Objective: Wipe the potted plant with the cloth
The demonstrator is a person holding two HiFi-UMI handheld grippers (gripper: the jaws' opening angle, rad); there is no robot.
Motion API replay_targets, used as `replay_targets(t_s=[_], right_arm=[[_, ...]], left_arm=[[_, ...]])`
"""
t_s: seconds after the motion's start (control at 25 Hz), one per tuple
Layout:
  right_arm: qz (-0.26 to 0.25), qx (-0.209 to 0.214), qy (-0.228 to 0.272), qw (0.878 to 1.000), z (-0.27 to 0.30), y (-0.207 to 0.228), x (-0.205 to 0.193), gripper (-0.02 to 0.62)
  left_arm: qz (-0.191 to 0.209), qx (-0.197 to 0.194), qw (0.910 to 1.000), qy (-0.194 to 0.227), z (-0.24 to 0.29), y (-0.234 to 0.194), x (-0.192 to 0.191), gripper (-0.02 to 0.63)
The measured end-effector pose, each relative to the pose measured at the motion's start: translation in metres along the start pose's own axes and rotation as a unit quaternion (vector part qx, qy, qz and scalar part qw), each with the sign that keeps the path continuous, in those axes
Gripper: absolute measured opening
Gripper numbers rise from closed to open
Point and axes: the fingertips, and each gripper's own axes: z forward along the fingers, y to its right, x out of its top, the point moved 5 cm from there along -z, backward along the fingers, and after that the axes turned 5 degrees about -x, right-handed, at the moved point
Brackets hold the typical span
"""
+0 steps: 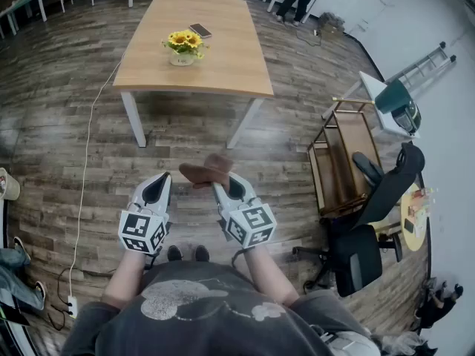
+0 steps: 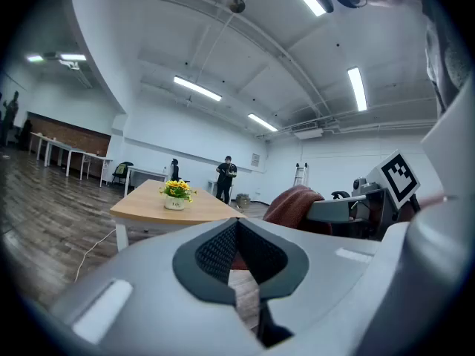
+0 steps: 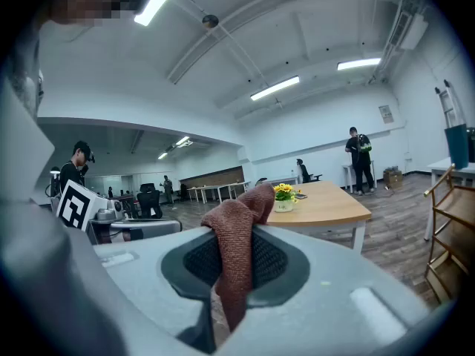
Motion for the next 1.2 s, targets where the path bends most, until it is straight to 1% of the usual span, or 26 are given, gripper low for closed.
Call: replay_targets(t_s=[0.6, 0.76, 1.04, 1.2], right_arm=[[0.001, 0.002, -0.006, 1.000, 0.012, -0.013, -0.002, 0.046], [0.009, -0.014, -0.002, 1.000, 0.018, -0.010, -0.003, 0.048], [0.023, -0.047, 0.001, 0.999, 0.026, -0.012, -0.009, 0.048], [0.024, -0.059, -0.004, 0.998, 0.031, -0.007, -0.010, 0.048]], left_arm=[[0.002, -0.004, 1.0000, 0.001, -0.004, -0.011, 0.007, 0.018], [0.008, -0.002, 1.0000, 0.005, -0.008, -0.019, 0.008, 0.018], [0.005, 0.007, 0.9999, 0.006, -0.016, -0.049, 0.004, 0.018], [0.007, 0.007, 0.9999, 0.002, -0.008, -0.058, 0.001, 0.018]])
